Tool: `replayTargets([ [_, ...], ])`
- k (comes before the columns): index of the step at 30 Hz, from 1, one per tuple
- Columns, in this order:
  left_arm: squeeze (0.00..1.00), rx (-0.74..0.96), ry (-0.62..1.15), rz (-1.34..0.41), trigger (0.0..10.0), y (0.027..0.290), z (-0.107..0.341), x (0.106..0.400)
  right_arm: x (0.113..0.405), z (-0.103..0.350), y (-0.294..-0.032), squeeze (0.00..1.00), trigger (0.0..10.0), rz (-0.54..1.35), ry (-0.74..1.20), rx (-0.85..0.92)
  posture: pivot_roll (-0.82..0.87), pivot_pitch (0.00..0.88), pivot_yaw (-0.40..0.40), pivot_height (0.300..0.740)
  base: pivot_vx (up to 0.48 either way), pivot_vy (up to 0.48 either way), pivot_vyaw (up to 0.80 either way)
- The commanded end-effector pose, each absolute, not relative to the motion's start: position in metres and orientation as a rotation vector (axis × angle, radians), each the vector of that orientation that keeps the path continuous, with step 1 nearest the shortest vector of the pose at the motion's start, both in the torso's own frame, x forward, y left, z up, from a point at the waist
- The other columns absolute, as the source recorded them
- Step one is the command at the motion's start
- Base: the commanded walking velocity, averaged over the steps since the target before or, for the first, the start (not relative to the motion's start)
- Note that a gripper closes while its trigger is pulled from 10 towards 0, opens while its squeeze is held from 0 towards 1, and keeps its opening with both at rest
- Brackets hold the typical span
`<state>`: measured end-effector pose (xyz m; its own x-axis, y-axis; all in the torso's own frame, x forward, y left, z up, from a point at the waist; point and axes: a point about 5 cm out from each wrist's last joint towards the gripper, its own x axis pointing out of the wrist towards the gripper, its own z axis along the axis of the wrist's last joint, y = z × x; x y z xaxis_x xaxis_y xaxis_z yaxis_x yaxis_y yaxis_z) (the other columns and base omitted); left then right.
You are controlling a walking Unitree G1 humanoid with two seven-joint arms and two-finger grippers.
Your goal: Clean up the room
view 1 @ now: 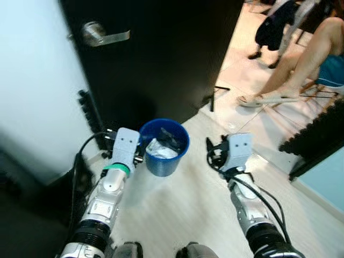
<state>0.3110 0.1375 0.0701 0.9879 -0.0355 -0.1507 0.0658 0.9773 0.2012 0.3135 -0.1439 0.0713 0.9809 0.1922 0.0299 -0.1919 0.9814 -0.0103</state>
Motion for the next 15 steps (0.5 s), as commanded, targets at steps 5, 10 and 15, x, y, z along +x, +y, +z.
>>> replayTargets([
  [5, 0.0, 0.211, 0.186, -0.08, 10.0, 0.1305, 0.0622, 0.3088, 0.3084, 0.0604, -0.1505, 0.0, 10.0, 0.171, 0.014, 0.003, 0.0, 0.0, 0.017, 0.734, 0.0, 0.0, -0.75],
  [10, 0.0, 0.215, 0.199, -0.093, 10.0, 0.1284, 0.0609, 0.3088, 0.3087, 0.0605, -0.1501, 0.0, 10.0, 0.171, 0.013, 0.003, 0.0, 0.0, 0.018, 0.734, 0.0, 0.0, -0.77],
  [15, 0.0, 0.212, 0.204, -0.094, 10.0, 0.1283, 0.0608, 0.3091, 0.3088, 0.0604, -0.1497, 0.0, 10.0, 0.171, 0.012, 0.004, 0.0, 0.0, 0.021, 0.734, 0.0, 0.0, -0.77],
])
